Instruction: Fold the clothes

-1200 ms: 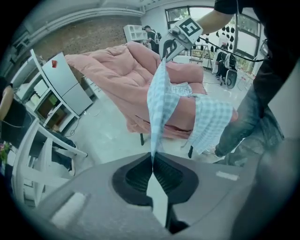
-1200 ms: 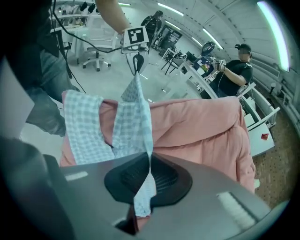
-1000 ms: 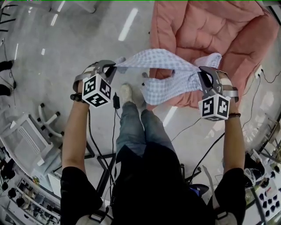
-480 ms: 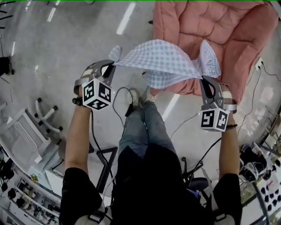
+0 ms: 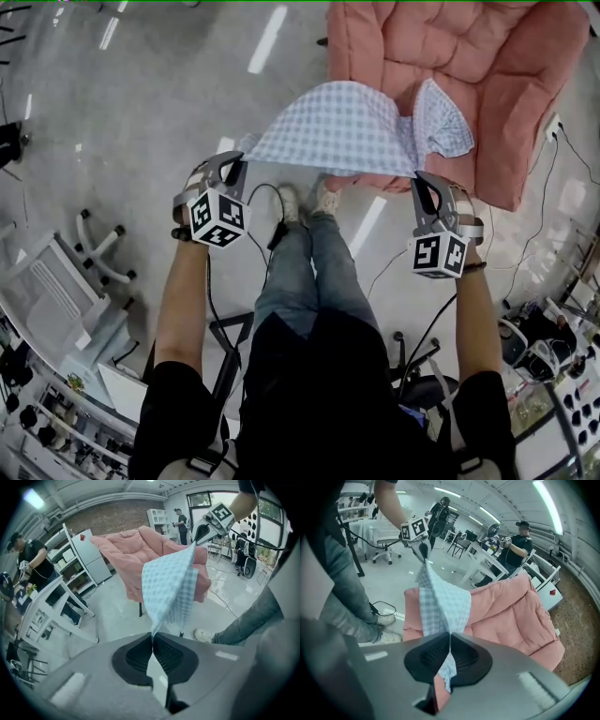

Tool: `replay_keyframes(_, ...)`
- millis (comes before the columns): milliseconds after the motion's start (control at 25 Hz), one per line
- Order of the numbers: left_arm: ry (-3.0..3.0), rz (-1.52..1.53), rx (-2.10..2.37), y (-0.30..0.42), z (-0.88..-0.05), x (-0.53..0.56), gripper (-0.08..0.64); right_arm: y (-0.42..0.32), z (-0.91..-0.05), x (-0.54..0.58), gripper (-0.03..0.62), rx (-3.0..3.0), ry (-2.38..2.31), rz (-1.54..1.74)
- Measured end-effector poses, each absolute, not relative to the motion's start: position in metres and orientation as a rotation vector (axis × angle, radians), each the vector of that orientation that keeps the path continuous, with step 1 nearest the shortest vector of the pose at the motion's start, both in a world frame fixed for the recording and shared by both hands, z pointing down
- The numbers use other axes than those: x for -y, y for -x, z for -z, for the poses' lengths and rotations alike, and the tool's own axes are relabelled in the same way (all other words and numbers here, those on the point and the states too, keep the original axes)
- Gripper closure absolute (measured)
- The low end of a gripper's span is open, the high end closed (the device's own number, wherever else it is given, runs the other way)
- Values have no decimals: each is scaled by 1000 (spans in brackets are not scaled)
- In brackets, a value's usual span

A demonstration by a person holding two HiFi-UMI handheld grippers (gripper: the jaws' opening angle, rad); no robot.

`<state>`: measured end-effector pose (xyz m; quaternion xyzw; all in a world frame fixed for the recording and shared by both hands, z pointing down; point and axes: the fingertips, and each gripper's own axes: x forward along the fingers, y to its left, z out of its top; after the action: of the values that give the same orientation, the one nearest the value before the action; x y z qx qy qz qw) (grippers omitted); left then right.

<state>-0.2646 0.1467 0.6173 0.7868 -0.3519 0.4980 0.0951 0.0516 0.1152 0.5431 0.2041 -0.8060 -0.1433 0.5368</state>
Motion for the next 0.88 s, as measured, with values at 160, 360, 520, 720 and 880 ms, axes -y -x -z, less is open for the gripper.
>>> replay_keyframes(160,-2287,-1447,1009,259,-641,-166,549,-50,-556,-124,578,1903,-462,331)
replay_keyframes(360,-2274,-1413,890,240,-658,-178,463,-54,-576,-133,468,1887,-380,272)
replay_keyframes(520,-2288,-1391,834,230,-659,-185,436,-56,-575,-134,451,1891,-365,261)
replay_keyframes(720,-2323,-1339,854,223,-645,-173,436,-59,-573,-127,453,1889,-360,277)
replay_keyframes(880,-2375,-1270,842,203,-615,-156,437,-65,-561,-115,454,1880,-377,271)
